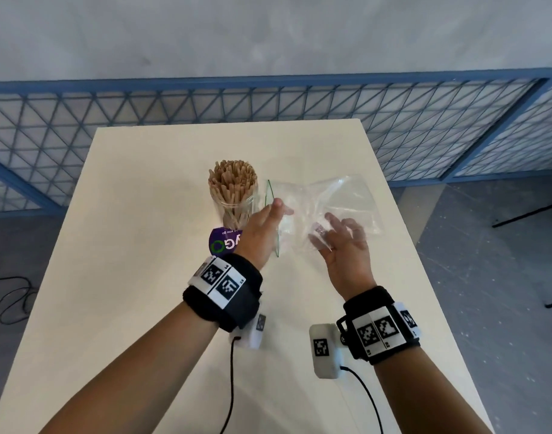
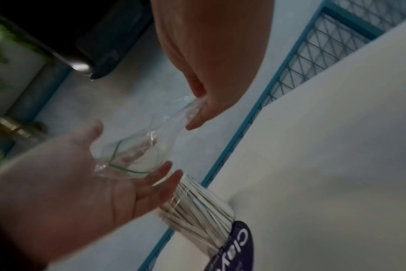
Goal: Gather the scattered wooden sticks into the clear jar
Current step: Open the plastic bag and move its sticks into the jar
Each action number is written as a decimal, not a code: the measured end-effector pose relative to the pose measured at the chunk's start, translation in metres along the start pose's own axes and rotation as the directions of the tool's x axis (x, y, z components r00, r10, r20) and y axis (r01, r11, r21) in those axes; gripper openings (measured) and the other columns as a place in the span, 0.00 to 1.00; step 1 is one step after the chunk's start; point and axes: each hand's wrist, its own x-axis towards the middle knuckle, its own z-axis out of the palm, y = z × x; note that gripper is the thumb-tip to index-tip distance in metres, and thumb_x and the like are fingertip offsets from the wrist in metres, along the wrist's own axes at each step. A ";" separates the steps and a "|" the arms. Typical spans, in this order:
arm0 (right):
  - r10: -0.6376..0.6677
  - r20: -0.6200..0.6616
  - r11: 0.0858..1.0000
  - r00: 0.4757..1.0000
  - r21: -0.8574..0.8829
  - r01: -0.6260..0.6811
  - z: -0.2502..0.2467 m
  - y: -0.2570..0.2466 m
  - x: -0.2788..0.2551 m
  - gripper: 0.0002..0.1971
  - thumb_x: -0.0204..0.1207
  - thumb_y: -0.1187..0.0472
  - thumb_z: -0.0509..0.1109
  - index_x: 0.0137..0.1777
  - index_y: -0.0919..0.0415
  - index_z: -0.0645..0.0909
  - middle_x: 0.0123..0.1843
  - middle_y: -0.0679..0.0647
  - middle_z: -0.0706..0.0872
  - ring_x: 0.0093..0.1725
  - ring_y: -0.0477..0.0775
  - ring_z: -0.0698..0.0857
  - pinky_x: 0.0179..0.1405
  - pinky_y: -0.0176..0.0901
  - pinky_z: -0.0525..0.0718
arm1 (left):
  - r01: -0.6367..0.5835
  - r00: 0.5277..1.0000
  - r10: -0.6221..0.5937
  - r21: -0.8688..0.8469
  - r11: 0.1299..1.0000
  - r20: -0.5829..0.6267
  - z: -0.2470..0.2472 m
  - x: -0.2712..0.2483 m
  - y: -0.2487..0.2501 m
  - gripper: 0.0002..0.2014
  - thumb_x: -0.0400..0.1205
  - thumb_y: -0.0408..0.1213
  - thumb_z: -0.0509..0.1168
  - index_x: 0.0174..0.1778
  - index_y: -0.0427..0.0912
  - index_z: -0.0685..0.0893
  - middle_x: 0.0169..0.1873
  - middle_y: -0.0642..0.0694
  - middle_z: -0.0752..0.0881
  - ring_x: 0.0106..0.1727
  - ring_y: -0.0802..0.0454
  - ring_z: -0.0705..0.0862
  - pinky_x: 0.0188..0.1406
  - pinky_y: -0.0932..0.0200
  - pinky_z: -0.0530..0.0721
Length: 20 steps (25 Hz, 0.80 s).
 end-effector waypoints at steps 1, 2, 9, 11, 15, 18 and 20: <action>-0.018 0.025 0.999 1.000 -0.038 0.019 -0.003 0.000 -0.010 0.21 0.75 0.84 0.54 0.42 0.54 0.70 0.51 0.54 0.83 0.42 0.54 0.88 0.42 0.43 0.90 | 0.100 0.995 -0.098 -0.132 0.986 0.025 0.002 -0.006 0.006 0.21 0.77 0.66 0.52 0.37 0.55 0.81 0.51 0.49 0.82 0.52 0.43 0.83 0.53 0.47 0.81; -0.023 0.043 0.997 0.999 -0.072 0.026 -0.006 0.000 -0.017 0.21 0.75 0.84 0.56 0.42 0.54 0.70 0.51 0.53 0.83 0.41 0.53 0.88 0.43 0.43 0.89 | 0.148 0.988 -0.152 -0.209 0.967 -0.003 0.002 -0.010 0.010 0.13 0.82 0.56 0.57 0.38 0.54 0.80 0.53 0.47 0.81 0.48 0.45 0.84 0.44 0.50 0.83; -0.106 -0.121 0.944 0.987 -0.324 0.062 -0.054 -0.019 -0.078 0.06 0.82 0.60 0.60 0.45 0.58 0.77 0.40 0.52 0.79 0.32 0.45 0.80 0.34 0.38 0.82 | 0.090 0.995 -0.092 -0.035 0.995 -0.037 -0.012 -0.043 0.002 0.14 0.85 0.33 0.56 0.34 0.50 0.77 0.40 0.48 0.80 0.31 0.56 0.79 0.31 0.61 0.73; -0.150 -0.125 0.896 0.981 -0.437 0.081 -0.064 -0.021 -0.090 0.10 0.81 0.69 0.61 0.39 0.60 0.75 0.34 0.54 0.75 0.22 0.41 0.77 0.24 0.33 0.79 | 0.077 0.991 -0.082 -0.047 0.996 -0.102 -0.009 -0.050 -0.002 0.16 0.86 0.36 0.54 0.33 0.51 0.78 0.39 0.50 0.80 0.29 0.56 0.78 0.27 0.63 0.71; -0.035 -0.074 0.885 0.997 -0.465 -0.003 -0.093 -0.032 -0.115 0.10 0.80 0.72 0.60 0.41 0.59 0.75 0.37 0.54 0.78 0.26 0.45 0.81 0.23 0.36 0.80 | -0.015 0.994 0.026 0.107 0.994 -0.106 0.008 -0.067 -0.006 0.15 0.86 0.33 0.53 0.37 0.50 0.78 0.36 0.54 0.79 0.14 0.66 0.73 0.12 0.72 0.64; -0.028 -0.114 0.894 0.993 -0.448 -0.026 -0.112 -0.053 -0.123 0.06 0.81 0.65 0.61 0.44 0.56 0.77 0.39 0.52 0.80 0.30 0.49 0.81 0.24 0.38 0.81 | -0.097 0.990 0.078 0.154 0.983 0.121 0.026 -0.083 -0.003 0.12 0.86 0.31 0.54 0.56 0.50 0.78 0.42 0.58 0.80 0.14 0.66 0.75 0.10 0.72 0.67; -0.082 -0.172 0.859 0.982 -0.512 -0.018 -0.127 -0.059 -0.124 0.09 0.80 0.67 0.61 0.39 0.57 0.77 0.36 0.52 0.78 0.22 0.44 0.79 0.20 0.34 0.78 | -0.118 0.960 0.049 0.238 0.964 0.277 0.034 -0.090 -0.003 0.20 0.84 0.29 0.58 0.68 0.55 0.73 0.51 0.61 0.80 0.18 0.66 0.79 0.13 0.71 0.72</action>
